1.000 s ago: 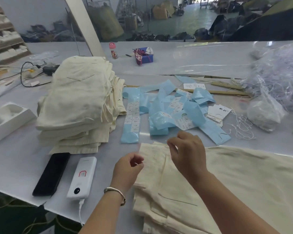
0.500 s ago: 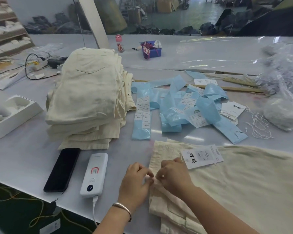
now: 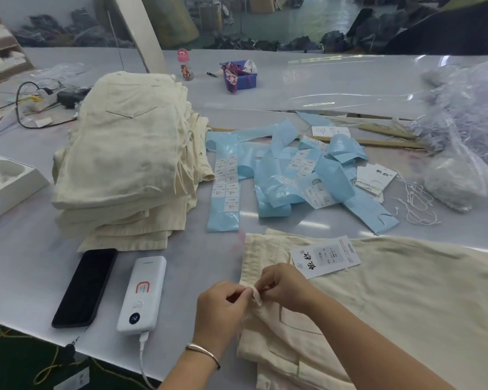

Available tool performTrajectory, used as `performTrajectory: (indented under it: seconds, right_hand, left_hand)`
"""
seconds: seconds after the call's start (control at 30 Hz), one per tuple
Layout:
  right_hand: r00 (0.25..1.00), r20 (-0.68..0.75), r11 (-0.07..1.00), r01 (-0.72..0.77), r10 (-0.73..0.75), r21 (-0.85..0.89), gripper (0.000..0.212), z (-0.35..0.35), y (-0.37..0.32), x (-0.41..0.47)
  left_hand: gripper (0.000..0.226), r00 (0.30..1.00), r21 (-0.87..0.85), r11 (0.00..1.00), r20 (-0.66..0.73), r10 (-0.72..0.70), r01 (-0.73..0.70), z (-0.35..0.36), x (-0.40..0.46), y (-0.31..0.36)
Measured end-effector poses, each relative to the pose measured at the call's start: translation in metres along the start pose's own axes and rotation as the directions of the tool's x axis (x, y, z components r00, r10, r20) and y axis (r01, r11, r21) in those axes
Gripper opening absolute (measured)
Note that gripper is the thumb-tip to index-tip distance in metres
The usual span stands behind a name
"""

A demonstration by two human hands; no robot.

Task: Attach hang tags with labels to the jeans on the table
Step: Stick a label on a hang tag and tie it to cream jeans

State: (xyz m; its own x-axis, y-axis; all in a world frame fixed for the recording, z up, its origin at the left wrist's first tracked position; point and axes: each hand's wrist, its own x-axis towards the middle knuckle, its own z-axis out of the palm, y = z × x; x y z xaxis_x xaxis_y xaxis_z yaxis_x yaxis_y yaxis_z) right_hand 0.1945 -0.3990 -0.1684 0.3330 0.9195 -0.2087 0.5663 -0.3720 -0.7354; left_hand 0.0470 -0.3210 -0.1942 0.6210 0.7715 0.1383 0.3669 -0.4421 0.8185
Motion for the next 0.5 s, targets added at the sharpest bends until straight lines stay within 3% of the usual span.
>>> performTrajectory:
  seconds: [0.17, 0.5]
  right_hand:
    - [0.999, -0.013, 0.997, -0.035, 0.036, 0.067, 0.017, 0.0023, 0.0035, 0.0004]
    - [1.000, 0.008, 1.000, -0.017, 0.017, -0.007, 0.017, 0.0072, 0.0059, 0.0004]
  left_hand:
    - [0.015, 0.990, 0.018, 0.994, 0.097, 0.103, -0.105, -0.0031, -0.0005, -0.0026]
    - [0.005, 0.980, 0.285, 0.941, 0.123, 0.153, -0.183, -0.0008, -0.0031, 0.0002]
